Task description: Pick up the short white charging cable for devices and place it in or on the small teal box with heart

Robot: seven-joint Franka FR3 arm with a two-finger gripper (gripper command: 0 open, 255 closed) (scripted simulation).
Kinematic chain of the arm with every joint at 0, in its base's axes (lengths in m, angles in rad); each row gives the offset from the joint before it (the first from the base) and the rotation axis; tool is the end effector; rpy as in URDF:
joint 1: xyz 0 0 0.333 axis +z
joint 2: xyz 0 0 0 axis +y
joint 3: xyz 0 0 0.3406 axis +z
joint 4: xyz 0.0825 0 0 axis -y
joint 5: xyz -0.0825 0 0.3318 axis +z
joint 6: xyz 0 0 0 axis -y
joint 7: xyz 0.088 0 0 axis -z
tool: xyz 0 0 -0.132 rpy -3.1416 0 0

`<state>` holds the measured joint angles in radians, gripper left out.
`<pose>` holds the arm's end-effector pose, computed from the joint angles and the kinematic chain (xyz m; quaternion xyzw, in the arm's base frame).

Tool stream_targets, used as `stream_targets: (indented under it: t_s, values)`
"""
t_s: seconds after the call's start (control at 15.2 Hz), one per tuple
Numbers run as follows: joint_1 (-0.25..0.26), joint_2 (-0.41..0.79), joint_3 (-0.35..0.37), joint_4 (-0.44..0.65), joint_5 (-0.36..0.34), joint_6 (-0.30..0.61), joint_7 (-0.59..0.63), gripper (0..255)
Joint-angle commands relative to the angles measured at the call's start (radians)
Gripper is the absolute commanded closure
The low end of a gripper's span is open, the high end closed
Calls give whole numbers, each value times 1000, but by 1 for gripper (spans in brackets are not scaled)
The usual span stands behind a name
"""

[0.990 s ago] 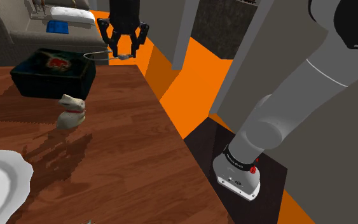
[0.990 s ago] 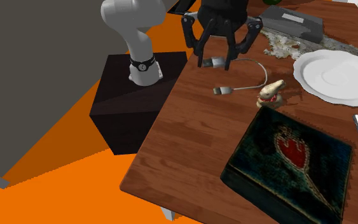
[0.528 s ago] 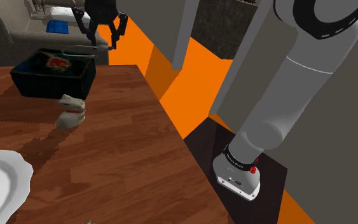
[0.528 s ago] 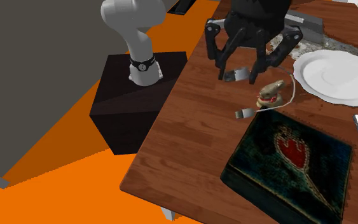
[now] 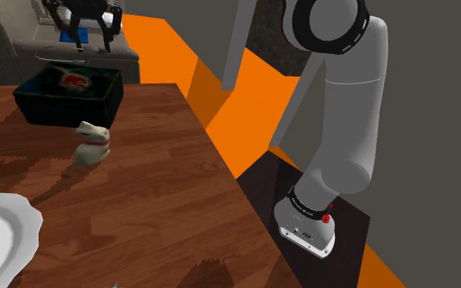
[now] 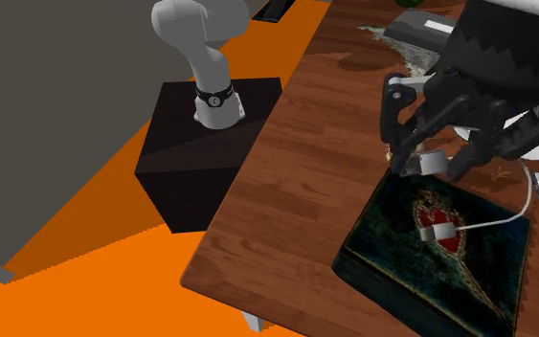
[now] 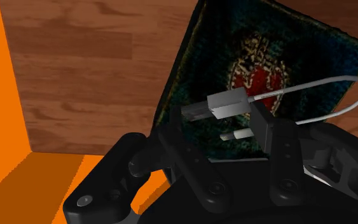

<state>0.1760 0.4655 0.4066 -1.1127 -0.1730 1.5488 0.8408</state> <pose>0.5775 0.2733 0.5612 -0.9886 0.1504 0.0004 0.0032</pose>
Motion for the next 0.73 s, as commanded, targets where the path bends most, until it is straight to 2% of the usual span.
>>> stream_targets:
  t_s: [0.0, 0.66]
  values:
    - [12, 30, -2, 24, -10, 5, 8, 255]
    - [-17, -5, -2, -167, 0, 160, 12, 255]
